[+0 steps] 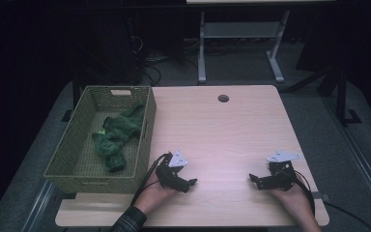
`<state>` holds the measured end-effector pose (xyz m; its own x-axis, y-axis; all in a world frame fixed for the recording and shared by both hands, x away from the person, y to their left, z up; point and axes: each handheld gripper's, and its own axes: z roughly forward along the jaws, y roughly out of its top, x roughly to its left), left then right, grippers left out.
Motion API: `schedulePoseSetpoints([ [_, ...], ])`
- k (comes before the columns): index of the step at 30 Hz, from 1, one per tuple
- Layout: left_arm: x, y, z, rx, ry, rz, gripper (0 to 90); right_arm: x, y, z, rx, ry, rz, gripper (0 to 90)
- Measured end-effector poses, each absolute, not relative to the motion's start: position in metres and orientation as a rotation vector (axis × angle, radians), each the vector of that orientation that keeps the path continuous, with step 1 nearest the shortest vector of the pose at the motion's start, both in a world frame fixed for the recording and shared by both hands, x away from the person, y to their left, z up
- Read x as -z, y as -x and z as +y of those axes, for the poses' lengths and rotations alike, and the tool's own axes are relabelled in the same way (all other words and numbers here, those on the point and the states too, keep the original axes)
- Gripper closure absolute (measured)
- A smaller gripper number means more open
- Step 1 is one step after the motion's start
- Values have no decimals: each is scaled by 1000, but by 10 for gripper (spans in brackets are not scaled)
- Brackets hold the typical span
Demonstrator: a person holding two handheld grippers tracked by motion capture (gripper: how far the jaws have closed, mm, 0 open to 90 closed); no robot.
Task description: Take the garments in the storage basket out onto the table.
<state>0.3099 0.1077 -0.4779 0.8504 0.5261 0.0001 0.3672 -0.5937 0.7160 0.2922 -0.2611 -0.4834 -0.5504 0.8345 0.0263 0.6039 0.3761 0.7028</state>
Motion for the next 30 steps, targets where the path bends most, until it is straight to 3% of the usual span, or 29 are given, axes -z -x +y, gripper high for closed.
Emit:
schedulePoseSetpoints([
  [30,467,-314,111,-218,-2238,663,130,483,-291,-261,-964,-1268,2305,16],
])
